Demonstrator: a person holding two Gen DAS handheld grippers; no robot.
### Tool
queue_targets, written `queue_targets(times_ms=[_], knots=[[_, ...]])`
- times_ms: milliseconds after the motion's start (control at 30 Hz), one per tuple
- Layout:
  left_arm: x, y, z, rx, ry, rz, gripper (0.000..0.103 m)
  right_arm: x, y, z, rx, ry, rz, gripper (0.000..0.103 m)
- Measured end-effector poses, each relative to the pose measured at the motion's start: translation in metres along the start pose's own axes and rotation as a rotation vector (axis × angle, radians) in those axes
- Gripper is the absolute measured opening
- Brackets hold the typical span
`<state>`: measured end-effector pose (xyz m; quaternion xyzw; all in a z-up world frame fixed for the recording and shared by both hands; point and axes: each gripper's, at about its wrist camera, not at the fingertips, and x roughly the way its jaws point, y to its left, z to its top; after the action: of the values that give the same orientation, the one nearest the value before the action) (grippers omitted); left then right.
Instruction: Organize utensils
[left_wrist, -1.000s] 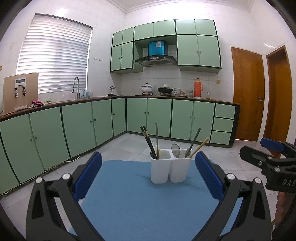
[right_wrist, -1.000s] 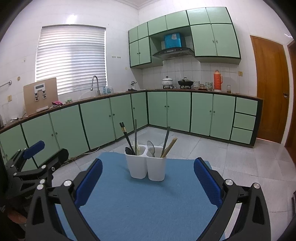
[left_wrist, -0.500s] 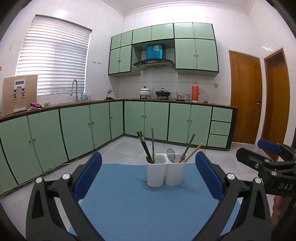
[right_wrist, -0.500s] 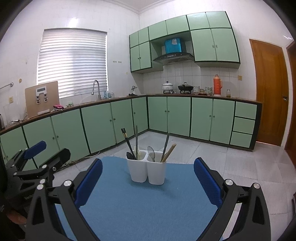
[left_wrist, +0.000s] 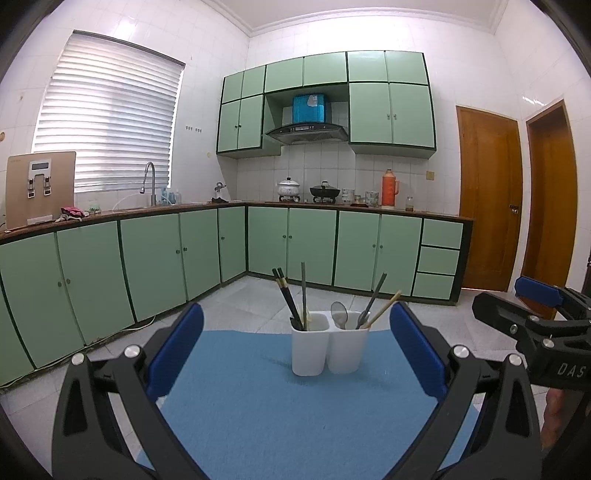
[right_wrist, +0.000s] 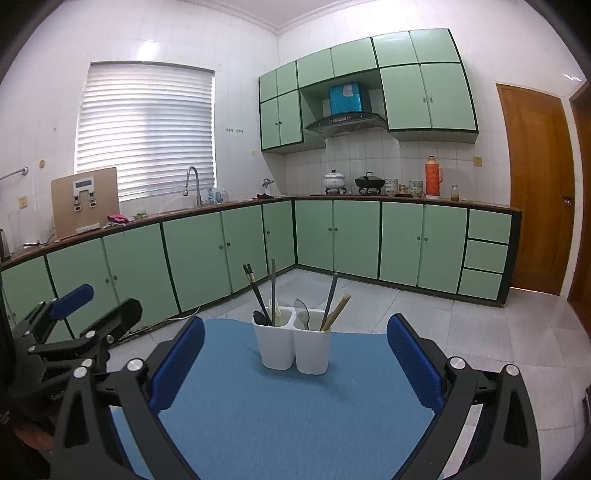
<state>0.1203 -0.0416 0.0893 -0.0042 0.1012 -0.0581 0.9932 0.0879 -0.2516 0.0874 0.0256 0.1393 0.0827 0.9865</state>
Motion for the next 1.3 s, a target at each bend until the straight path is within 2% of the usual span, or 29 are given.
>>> queue_targets(times_ms=[667,1300], knots=[[-0.009,0.004,-0.001,-0.004,-0.034,-0.007,0.098,-0.012,0.002,0.003,-0.013,-0.027,-0.001,0.097],[-0.013,0.004,0.001,-0.005,-0.031,-0.006,0.098,-0.015,0.003,0.005,-0.014,-0.025,0.000,0.097]])
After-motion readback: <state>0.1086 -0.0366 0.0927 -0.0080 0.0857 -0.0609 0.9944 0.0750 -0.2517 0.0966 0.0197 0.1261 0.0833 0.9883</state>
